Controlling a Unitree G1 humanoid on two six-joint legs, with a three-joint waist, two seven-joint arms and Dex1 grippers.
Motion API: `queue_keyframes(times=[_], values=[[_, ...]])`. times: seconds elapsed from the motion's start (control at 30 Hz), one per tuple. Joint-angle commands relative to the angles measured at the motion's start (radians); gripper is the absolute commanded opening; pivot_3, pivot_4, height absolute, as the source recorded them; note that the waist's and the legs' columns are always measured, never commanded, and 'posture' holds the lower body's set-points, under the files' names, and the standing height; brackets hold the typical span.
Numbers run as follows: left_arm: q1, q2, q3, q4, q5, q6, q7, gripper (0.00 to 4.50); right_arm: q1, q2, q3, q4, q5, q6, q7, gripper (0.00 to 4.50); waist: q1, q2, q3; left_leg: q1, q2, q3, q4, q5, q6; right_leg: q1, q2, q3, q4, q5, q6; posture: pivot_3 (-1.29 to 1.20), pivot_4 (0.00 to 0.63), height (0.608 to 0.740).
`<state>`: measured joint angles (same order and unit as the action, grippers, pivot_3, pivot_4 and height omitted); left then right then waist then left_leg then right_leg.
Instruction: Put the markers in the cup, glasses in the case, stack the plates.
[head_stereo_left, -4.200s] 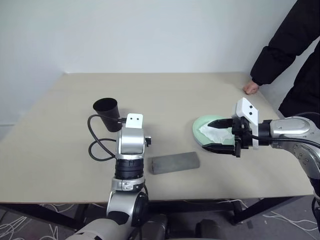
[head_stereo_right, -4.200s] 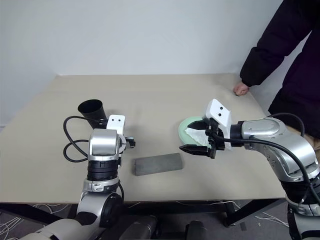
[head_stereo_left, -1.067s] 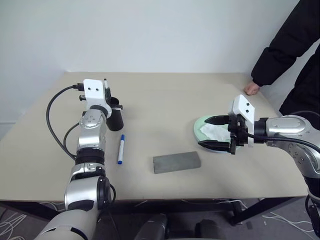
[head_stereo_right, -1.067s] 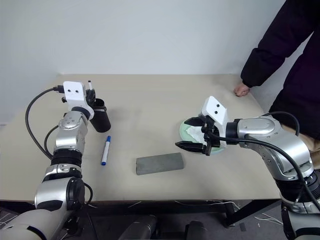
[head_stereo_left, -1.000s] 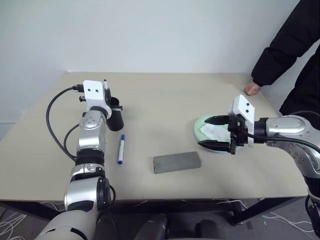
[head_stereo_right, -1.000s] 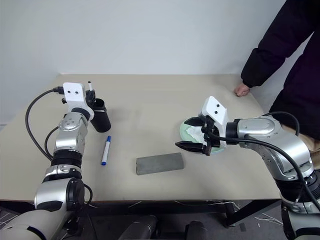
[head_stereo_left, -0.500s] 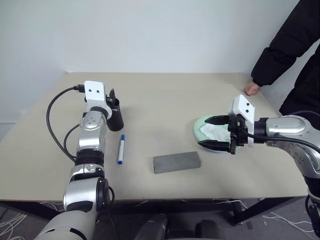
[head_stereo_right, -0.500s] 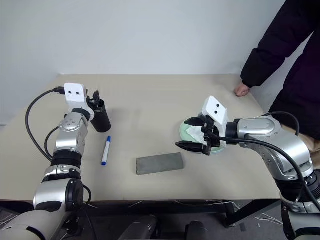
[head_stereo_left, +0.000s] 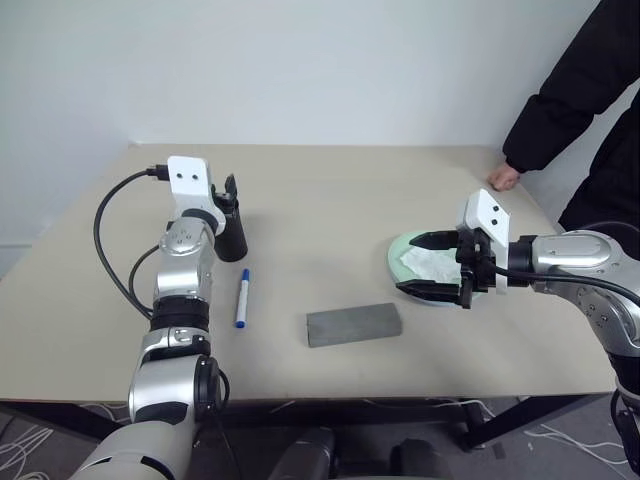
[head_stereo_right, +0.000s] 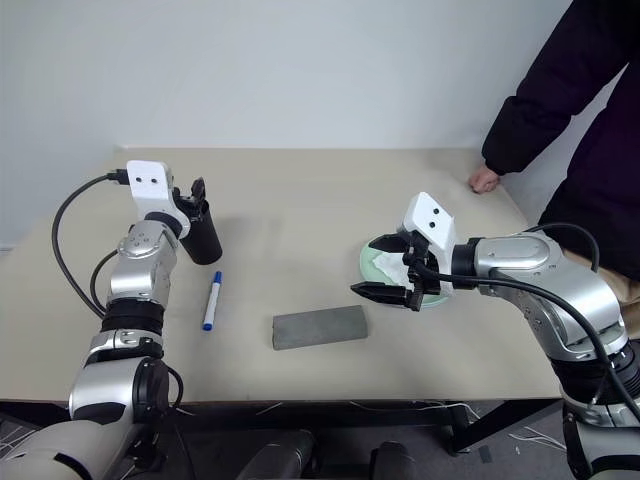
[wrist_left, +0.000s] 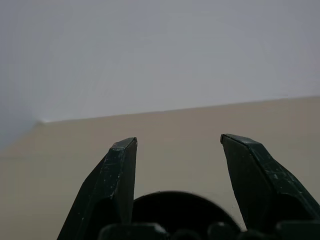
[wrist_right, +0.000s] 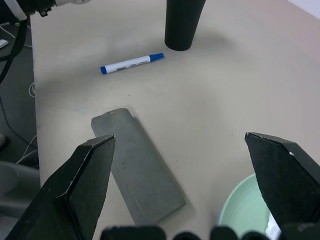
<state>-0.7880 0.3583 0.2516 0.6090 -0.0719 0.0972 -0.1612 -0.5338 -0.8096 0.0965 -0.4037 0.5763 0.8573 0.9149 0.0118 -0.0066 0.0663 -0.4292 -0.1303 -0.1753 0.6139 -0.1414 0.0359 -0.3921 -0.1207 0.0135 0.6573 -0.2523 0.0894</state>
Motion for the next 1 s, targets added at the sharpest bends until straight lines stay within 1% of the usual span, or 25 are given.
queue_keyframes(times=[0.03, 0.23, 0.33, 0.37, 0.43, 0.5, 0.63, 0.8, 1.0], values=[[-0.056, 0.003, -0.002, -0.133, -0.034, 0.060, 0.008, 2.78, -0.019, -0.011, -0.024, -0.014, -0.001, -0.008, 0.004, 4.50, 0.000, 0.000, 0.000, 0.000, 0.000, 0.000, 0.000, 0.000, 0.000, 0.000, 0.000, 0.000, 0.000, 0.000, 0.000, 0.00, 0.000, 0.727], [-0.037, -0.011, -0.029, -0.300, -0.034, 0.196, 0.028, 2.78, -0.021, -0.008, -0.022, -0.010, -0.004, -0.011, 0.006, 4.50, 0.000, 0.000, 0.000, 0.000, 0.000, 0.000, 0.000, 0.000, 0.000, 0.000, 0.000, 0.000, 0.000, 0.000, 0.000, 0.00, 0.000, 0.727], [0.012, -0.023, -0.060, -0.436, -0.023, 0.304, 0.034, 2.78, -0.018, -0.008, -0.022, -0.012, -0.006, -0.013, 0.004, 4.50, 0.000, 0.000, 0.000, 0.000, 0.000, 0.000, 0.000, 0.000, 0.000, 0.000, 0.000, 0.000, 0.000, 0.000, 0.000, 0.00, 0.000, 0.727], [0.026, -0.020, -0.079, -0.476, -0.004, 0.348, 0.043, 2.78, -0.017, -0.008, -0.022, -0.012, -0.006, -0.013, 0.004, 4.50, 0.000, 0.000, 0.000, 0.000, 0.000, 0.000, 0.000, 0.000, 0.000, 0.000, 0.000, 0.000, 0.000, 0.000, 0.000, 0.00, 0.000, 0.727], [0.058, -0.040, -0.099, -0.584, -0.025, 0.463, 0.045, 2.78, -0.014, -0.008, -0.023, -0.014, -0.004, -0.012, 0.004, 4.50, 0.000, 0.000, 0.000, 0.000, 0.000, 0.000, 0.000, 0.000, 0.000, 0.000, 0.000, 0.000, 0.000, 0.000, 0.000, 0.00, 0.000, 0.727], [0.098, -0.043, -0.159, -0.711, -0.010, 0.615, 0.045, 2.78, -0.011, -0.007, -0.021, -0.016, -0.003, -0.013, 0.005, 4.50, 0.000, 0.000, 0.000, 0.000, 0.000, 0.000, 0.000, 0.000, 0.000, 0.000, 0.000, 0.000, 0.000, 0.000, 0.000, 0.00, 0.000, 0.727], [0.154, -0.037, -0.230, -0.862, -0.010, 0.833, 0.036, 2.78, -0.015, -0.004, -0.017, -0.010, -0.005, -0.016, 0.007, 4.50, 0.000, 0.000, 0.000, 0.000, 0.000, 0.000, 0.000, 0.000, 0.000, 0.000, 0.000, 0.000, 0.000, 0.000, 0.000, 0.00, 0.000, 0.727], [0.158, -0.047, -0.240, -0.925, -0.030, 1.102, 0.040, 2.78, -0.020, -0.001, -0.010, -0.004, -0.008, -0.022, 0.010, 4.50, 0.000, 0.001, 0.000, 0.000, 0.000, 0.000, -0.001, 0.000, 0.000, 0.000, 0.001, 0.000, 0.001, 0.000, 0.000, 0.00, 0.000, 0.727], [0.131, -0.029, -0.247, -0.912, -0.021, 1.337, 0.043, 2.78, -0.023, 0.001, -0.005, 0.000, -0.014, -0.028, 0.013, 4.50, 0.000, 0.001, 0.000, 0.000, 0.000, 0.000, -0.001, 0.000, 0.000, -0.001, 0.001, 0.000, 0.000, 0.000, -0.001, 0.00, 0.000, 0.727]])
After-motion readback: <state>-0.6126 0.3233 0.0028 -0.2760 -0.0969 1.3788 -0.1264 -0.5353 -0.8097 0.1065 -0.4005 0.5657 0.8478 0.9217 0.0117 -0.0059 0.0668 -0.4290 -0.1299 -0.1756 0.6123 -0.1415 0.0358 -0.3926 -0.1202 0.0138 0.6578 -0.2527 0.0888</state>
